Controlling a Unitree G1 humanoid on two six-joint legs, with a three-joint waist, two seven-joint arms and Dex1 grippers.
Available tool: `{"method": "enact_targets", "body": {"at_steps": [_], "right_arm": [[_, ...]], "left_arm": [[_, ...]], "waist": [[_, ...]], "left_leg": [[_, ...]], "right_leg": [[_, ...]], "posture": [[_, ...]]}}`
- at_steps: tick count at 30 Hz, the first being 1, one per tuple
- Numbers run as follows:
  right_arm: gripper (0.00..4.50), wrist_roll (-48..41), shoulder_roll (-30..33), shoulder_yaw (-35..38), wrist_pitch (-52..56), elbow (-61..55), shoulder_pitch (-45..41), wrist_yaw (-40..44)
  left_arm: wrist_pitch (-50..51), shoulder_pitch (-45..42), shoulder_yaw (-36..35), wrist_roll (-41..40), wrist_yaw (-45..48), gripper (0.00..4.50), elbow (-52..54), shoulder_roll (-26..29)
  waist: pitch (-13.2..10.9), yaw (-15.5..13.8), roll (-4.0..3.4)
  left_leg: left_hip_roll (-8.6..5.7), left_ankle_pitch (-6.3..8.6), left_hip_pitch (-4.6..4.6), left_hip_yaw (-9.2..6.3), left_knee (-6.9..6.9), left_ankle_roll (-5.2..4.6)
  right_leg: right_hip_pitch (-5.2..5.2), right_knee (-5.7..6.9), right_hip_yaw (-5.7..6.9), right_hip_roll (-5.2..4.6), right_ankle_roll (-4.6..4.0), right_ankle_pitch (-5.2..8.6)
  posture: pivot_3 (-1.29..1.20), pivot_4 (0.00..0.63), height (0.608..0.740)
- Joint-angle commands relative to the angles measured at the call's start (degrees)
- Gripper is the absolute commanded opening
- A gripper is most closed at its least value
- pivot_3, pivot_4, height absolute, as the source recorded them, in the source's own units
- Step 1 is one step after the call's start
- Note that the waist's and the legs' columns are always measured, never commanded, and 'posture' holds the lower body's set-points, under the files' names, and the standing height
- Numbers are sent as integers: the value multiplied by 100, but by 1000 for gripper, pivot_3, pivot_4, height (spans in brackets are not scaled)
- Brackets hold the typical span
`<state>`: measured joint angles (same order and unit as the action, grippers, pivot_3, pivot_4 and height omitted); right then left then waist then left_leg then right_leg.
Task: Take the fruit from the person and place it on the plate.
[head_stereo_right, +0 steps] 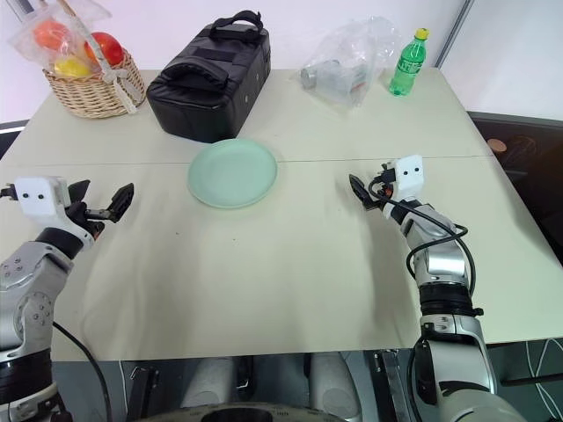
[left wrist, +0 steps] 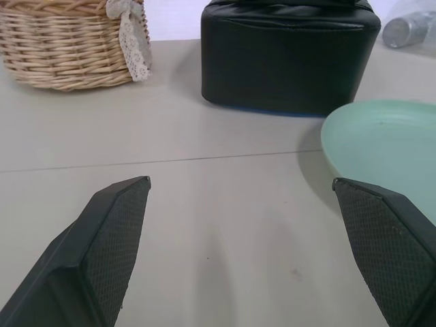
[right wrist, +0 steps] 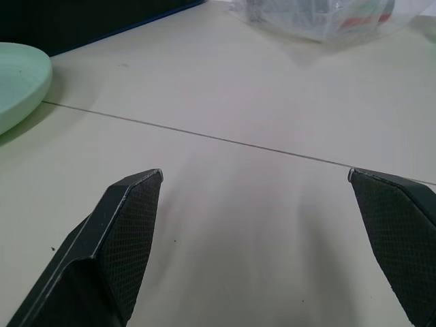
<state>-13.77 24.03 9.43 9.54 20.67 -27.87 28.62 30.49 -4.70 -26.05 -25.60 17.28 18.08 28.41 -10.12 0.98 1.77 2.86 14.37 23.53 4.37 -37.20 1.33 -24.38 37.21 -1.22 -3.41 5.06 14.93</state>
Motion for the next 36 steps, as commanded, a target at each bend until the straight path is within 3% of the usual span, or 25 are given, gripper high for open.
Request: {"method": "enact_targets", "body": {"at_steps": [1, 26, 30, 36], "right_arm": [[4463, -15, 20, 44, -89, -199, -72, 7], [4463, 8, 3, 26, -58, -268, -26, -12], [4463, 18, -2, 6, -59, -261, -32, -5], [4463, 18, 38, 14, -52, -257, -40, 11]], "left_arm": [[-124, -13, -53, -1, -9, 4500, 164, 20], [-48, -102, -194, -66, 51, 4500, 146, 188], [211, -264, -506, -588, 540, 4500, 235, 682], [1502, 62, -1249, -2286, 2085, 4500, 651, 2117]], "waist": [[0, 0, 0], [0, 1, 0], [0, 3, 0], [-2, 31, -2]], "left_leg": [[0, 0, 0, 0, 0, 0], [0, 0, 0, 0, 0, 0], [0, 0, 0, -1, 0, 0], [2, 0, -1, 2, 4, 0]], "right_leg": [[0, 0, 0, 0, 0, 0], [0, 0, 0, 0, 0, 0], [0, 0, 1, 1, 0, 0], [-2, -1, 0, -2, -1, 1]], "posture": [[0, 150, 740], [0, 150, 740], [0, 150, 740], [0, 150, 740]]}}
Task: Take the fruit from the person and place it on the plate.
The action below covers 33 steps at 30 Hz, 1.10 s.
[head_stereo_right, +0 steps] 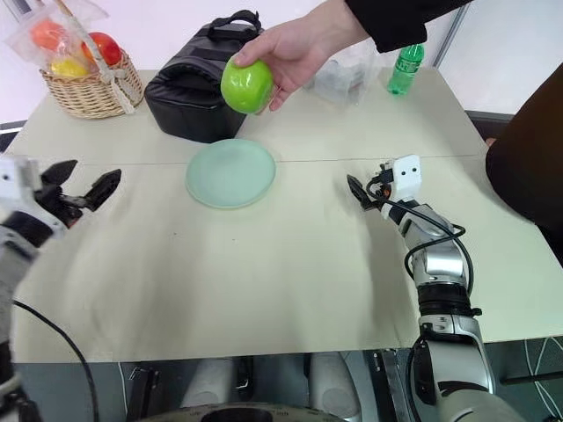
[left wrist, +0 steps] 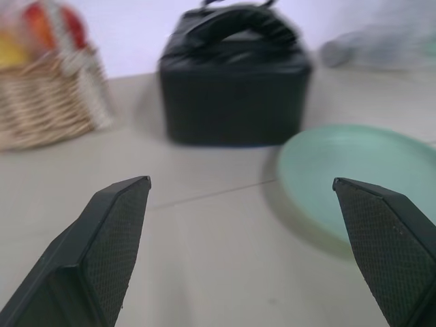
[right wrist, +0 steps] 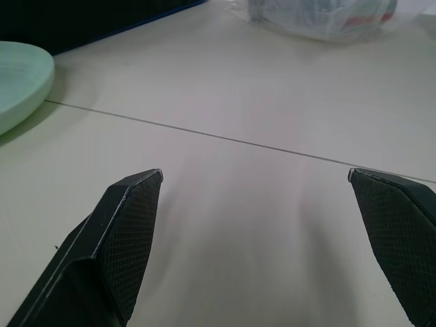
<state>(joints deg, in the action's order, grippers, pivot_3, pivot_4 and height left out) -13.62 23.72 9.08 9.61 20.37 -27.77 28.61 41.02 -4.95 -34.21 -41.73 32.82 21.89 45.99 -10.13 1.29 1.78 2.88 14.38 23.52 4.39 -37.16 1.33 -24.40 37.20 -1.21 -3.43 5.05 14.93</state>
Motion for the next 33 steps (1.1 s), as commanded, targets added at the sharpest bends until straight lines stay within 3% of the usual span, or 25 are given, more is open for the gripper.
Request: {"method": "enact_targets", "body": {"at_steps": [1, 5, 8, 13, 17, 25, 33], "right_arm": [[4463, 0, 75, 52, -55, -238, -45, 12], [4463, -72, 127, 77, 126, -512, 33, 33], [4463, -457, 244, 112, 1036, -1325, 47, 134], [4463, -2142, 423, 164, 3369, -3447, -286, 310], [4463, -3103, 326, 354, 4238, -4131, -665, 34], [4463, -4417, -144, 575, 4938, -4466, -1502, -994], [4463, -4334, -423, 191, 4733, -4295, -1594, -1175]], "left_arm": [[678, 146, -564, -924, 699, 4500, 272, 554], [1037, 388, -811, -1189, 1086, 4500, 253, 1043], [1013, 336, -861, -1125, 1086, 4500, 103, 1183], [836, 242, -680, -887, 1071, 4500, -109, 1233], [794, 95, -592, -842, 997, 4500, -179, 1127], [816, 80, -524, -793, 942, 4500, -130, 1032], [839, 64, -554, -823, 790, 4500, 1, 878]], "waist": [[-2, 1, -3], [-2, 4, -3], [-3, -13, -5], [-4, -10, -7], [-3, -19, -5], [-3, -29, -4], [-3, -14, -3]], "left_leg": [[0, 0, -1, 0, 1, 0], [0, 0, -3, -1, 1, 0], [-1, 0, -3, 0, 1, 0], [3, 0, -3, -2, 4, 0], [6, 0, -3, -1, 6, 0], [-1, 0, 1, 1, 4, 0], [0, 1, 3, 0, 6, 0]], "right_leg": [[0, 0, 0, -1, 0, 0], [0, 1, 0, 0, -2, 1], [0, 1, 0, -1, -3, 2], [-2, 1, 1, -1, -4, 2], [-4, 1, 1, 2, -5, 3], [-5, -1, 3, -12, -20, 11], [-6, -1, 4, -10, -9, 5]], "posture": [[0, 150, 740], [0, 150, 740], [0, 150, 740], [0, 150, 740], [0, 150, 740], [0, 150, 740], [0, 150, 740]]}}
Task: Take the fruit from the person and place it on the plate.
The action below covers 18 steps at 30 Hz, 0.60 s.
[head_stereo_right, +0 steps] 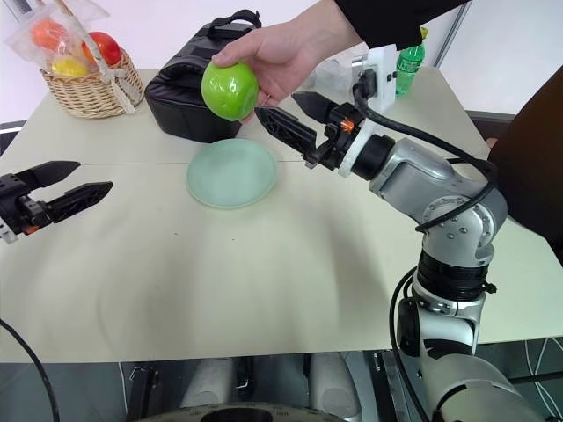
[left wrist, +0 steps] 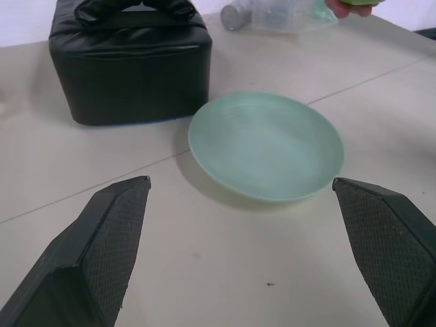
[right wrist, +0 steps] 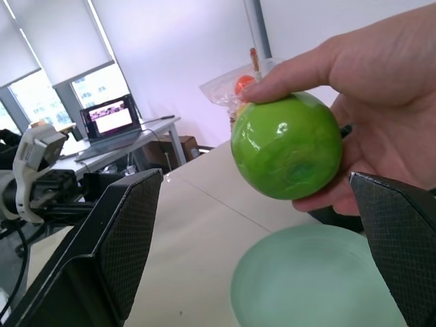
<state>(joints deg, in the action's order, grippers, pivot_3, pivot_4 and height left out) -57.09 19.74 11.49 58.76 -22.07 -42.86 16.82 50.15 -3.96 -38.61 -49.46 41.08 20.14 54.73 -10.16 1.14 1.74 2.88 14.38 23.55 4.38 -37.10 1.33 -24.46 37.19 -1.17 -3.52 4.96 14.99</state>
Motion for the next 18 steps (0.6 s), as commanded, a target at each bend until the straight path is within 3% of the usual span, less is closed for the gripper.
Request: {"method": "enact_targets", "body": {"at_steps": [1, 18], "right_arm": [[4463, 76, -33, -94, -232, 1, -86, 14], [4463, 1491, -572, -895, -1493, 1165, -599, 356]], "left_arm": [[-48, -11, -160, -83, -44, 4500, 214, -10], [12, 183, -319, -229, -341, 4500, 493, -203]], "waist": [[0, -1, 0], [0, 6, 0]], "left_leg": [[0, 0, 0, 0, 0, 0], [0, 0, 0, 0, 0, 0]], "right_leg": [[0, 0, 1, 0, 4, -2], [-3, 1, 1, 1, 5, -3]], "posture": [[0, 150, 740], [0, 150, 740]]}}
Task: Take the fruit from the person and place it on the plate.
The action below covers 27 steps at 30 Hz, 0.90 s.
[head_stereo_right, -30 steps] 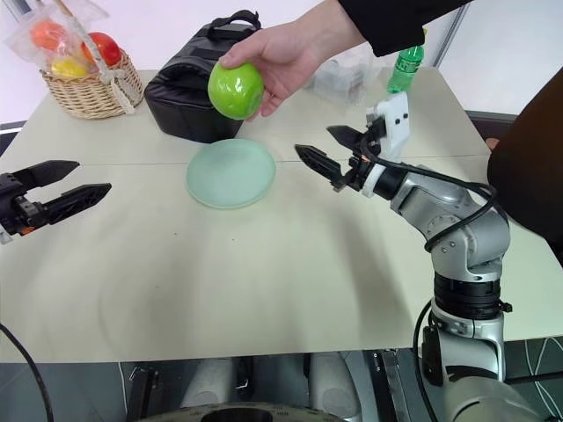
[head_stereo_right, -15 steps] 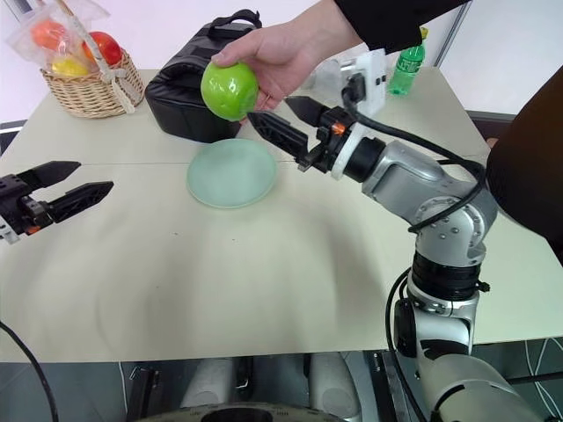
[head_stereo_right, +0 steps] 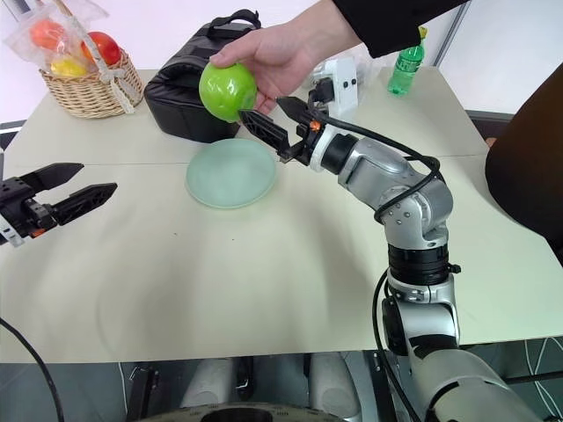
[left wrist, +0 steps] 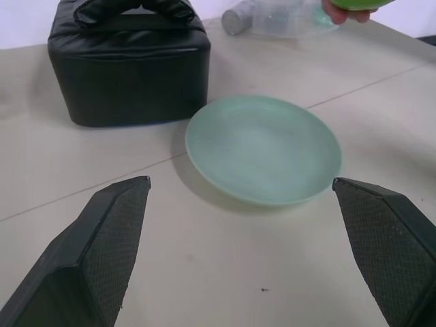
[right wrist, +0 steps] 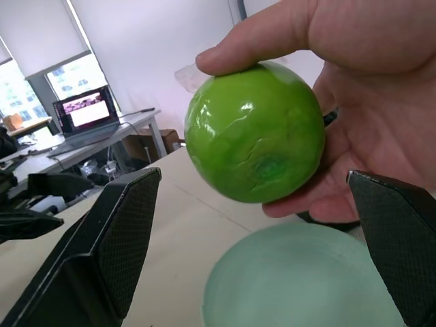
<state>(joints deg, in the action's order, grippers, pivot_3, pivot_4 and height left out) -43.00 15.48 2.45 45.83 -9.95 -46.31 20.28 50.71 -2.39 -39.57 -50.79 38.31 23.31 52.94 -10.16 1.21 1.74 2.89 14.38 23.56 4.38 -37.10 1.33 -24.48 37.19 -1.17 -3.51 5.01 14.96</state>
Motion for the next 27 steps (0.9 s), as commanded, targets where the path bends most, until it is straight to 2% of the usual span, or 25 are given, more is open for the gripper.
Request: {"method": "enact_targets", "body": {"at_steps": [1, 9, 23, 25, 27], "right_arm": [[4463, 94, -187, 4, -196, -64, -267, -4], [4463, 266, -538, -113, -203, -124, -323, -86], [4463, 807, -868, -204, -603, 444, -536, 4], [3957, 805, -894, -191, -599, 419, -523, 20], [3134, 801, -912, -187, -597, 394, -506, 47]], "left_arm": [[-34, 36, -239, -113, -79, 4500, 193, -39], [-63, 80, -204, -137, -162, 4500, 226, -81], [-104, 191, -122, -55, -245, 4500, 275, -134], [-104, 227, -146, -60, -251, 4500, 293, -143], [-117, 258, -149, -44, -248, 4500, 290, -151]], "waist": [[0, 0, 0], [0, 1, 0], [0, 87, 0], [0, 113, 0], [0, 133, -1]], "left_leg": [[0, 0, 0, 0, 0, 0], [1, 0, 0, 0, 1, 0], [2, 0, 0, 0, 6, 0], [3, 0, 0, -1, 8, 0], [3, 0, 0, -1, 8, 0]], "right_leg": [[0, 0, 0, 0, 0, 0], [-1, 0, 1, -2, -4, 1], [-4, 0, 2, -3, -3, 1], [-3, 0, 3, -3, -3, 1], [-3, 0, 3, -4, -3, 1]], "posture": [[0, 150, 740], [0, 150, 740], [0, 150, 740], [0, 150, 740], [0, 150, 740]]}}
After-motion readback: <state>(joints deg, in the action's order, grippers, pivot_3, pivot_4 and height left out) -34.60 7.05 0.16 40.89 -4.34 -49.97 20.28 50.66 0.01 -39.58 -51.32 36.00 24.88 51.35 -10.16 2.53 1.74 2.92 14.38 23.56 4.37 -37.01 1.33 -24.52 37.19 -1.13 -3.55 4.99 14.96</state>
